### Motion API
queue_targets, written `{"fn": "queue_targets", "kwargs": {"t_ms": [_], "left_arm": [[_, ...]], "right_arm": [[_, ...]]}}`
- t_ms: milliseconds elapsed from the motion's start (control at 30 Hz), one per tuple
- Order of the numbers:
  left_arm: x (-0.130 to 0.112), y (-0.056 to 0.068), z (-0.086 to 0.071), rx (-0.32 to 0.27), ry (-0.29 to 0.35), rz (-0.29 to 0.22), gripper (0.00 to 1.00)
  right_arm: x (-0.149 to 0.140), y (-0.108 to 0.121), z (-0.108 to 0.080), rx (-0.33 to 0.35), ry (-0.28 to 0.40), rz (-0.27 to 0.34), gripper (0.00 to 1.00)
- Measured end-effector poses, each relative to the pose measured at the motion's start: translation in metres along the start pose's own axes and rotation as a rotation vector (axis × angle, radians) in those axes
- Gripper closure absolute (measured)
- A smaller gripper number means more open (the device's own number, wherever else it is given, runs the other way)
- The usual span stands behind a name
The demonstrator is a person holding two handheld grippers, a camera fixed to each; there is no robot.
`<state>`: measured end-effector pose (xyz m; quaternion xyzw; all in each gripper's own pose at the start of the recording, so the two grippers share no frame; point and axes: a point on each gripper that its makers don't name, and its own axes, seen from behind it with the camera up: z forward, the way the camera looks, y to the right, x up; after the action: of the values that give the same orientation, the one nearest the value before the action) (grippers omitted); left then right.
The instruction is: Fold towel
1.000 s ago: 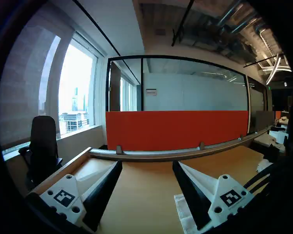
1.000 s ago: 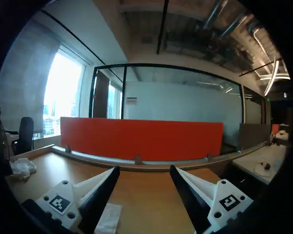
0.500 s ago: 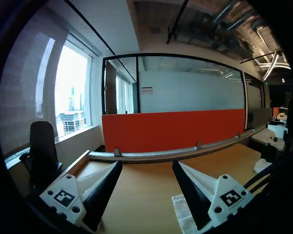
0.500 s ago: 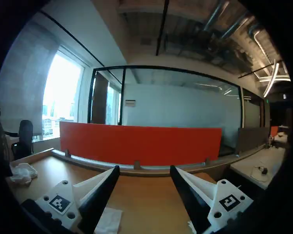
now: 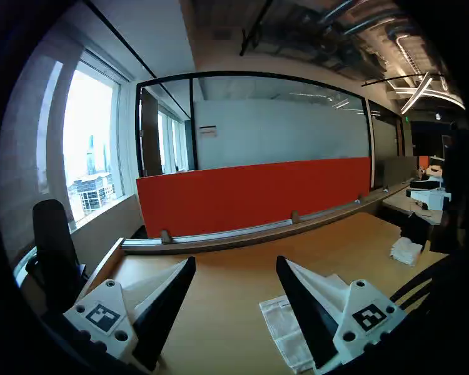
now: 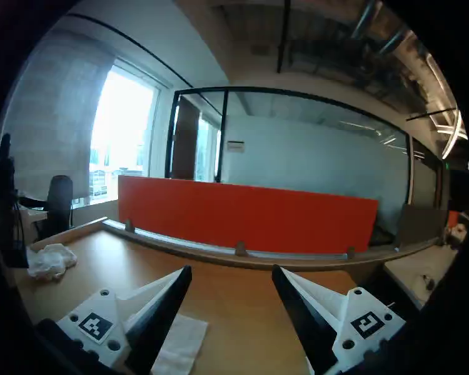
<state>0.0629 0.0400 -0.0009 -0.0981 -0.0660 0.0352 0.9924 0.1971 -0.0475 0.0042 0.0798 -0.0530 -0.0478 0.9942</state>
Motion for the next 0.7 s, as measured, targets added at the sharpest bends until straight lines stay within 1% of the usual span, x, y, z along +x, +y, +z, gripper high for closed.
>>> {"fn": "queue_targets", "kwargs": {"t_ms": [267,367,500,567,700], "left_arm": [[-0.01,0.01,0.0,-0.058,-0.042,0.009,0.05],[-0.016,0.018,0.0,-0.098,-0.067,0.011,0.05],[-0.022,0.032,-0.001,-0.161,-0.098,0.028,0.05],[-0.024,0.037,-0.001,-0.182,-0.106,0.039,0.05],[-0.027,0.041,-0.001,-0.204,-0.121,0.052,0.05]], "right_arm": [[-0.007,-0.014,-0.003,0.079,-0.051,-0.044,0.01],[-0.012,-0.024,-0.006,0.133,-0.08,-0.062,0.01],[-0.021,-0.041,-0.011,0.213,-0.124,-0.098,0.0],[-0.024,-0.047,-0.013,0.244,-0.144,-0.114,0.0],[-0.028,-0.055,-0.016,0.289,-0.172,-0.135,0.0]]}}
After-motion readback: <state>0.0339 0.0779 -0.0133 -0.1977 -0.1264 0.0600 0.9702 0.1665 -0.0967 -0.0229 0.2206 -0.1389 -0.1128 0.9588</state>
